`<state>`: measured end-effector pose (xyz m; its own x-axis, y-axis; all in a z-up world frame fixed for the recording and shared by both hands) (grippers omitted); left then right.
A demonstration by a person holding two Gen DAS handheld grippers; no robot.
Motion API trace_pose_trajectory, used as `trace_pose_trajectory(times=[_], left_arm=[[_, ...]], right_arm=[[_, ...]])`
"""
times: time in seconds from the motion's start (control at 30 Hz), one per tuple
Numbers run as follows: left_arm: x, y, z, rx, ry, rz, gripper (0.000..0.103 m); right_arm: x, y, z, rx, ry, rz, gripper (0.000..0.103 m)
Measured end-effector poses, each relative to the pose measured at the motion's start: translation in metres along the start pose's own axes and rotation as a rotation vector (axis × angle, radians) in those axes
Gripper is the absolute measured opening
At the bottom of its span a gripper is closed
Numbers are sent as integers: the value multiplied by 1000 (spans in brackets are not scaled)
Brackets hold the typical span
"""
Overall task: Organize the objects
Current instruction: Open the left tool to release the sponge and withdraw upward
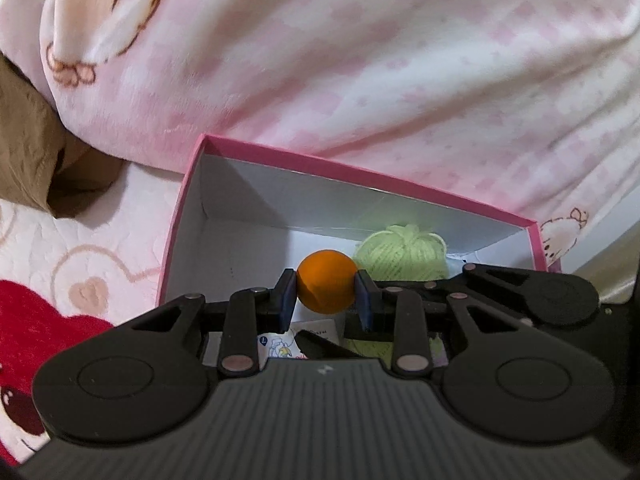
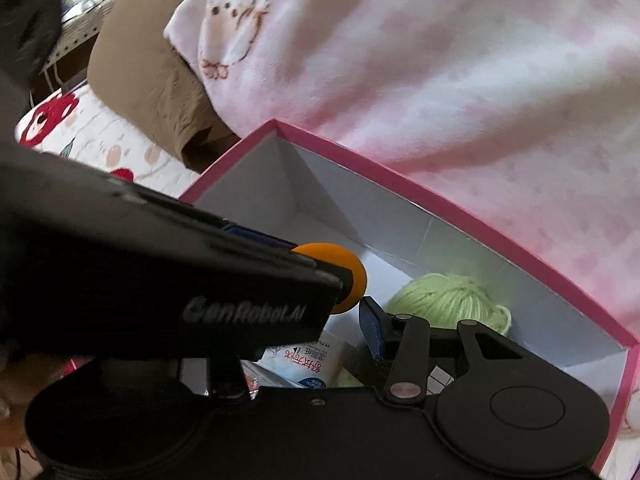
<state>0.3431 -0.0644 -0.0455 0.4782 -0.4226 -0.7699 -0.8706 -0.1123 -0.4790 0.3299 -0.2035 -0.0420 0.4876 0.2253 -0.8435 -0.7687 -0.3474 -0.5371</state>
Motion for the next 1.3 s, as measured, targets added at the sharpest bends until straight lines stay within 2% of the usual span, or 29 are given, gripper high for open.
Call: trace_pose_trajectory(times=[0.17,0.33,0.47,0.6,0.7,0.83,0.97,1.03,1.13,1.2,1.3], left_arm=[[11,0,2,-3,-15,12,29],[21,0,-1,-15,-2,29,29],[33,0,-14,11,-39,43,30],[35,-2,-23,47,-93,41,42],[30,2,-27,72,-101,53,43],[13,10,-31,120,-94,26,49],[-14,22,-36,166,-99,13,54],[-29,26,-41,192,-117,17,59],[-54,30,-53,224,-140,16,64],[-76,34,-59,237,-144,13,71],[-107,46,-70,265,-160,1,79]], right_arm=[[6,3,-3,-1,34,22,48],[-18,13,-2,13,53,-41,49],[-35,29,-3,45,68,-81,50],[-38,35,-10,96,68,-96,50],[-42,45,-12,110,53,-125,50],[-47,55,-11,92,47,-148,50],[-65,67,-14,150,-10,-196,50],[-69,58,-6,157,-14,-218,50],[-98,72,0,166,-20,-236,50],[-122,72,-5,180,-26,-244,53],[-151,79,-2,220,-22,-216,58]])
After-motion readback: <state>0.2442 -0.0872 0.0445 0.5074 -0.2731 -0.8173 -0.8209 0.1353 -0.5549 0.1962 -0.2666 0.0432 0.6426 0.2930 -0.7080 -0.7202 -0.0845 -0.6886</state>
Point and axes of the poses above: each gripper's, at about its wrist camera, not at the fingertips, and x roughly the way its jaws point, z to its left, y to its underside, the point moved 3 cm from there along x, roughly the way its jaws point
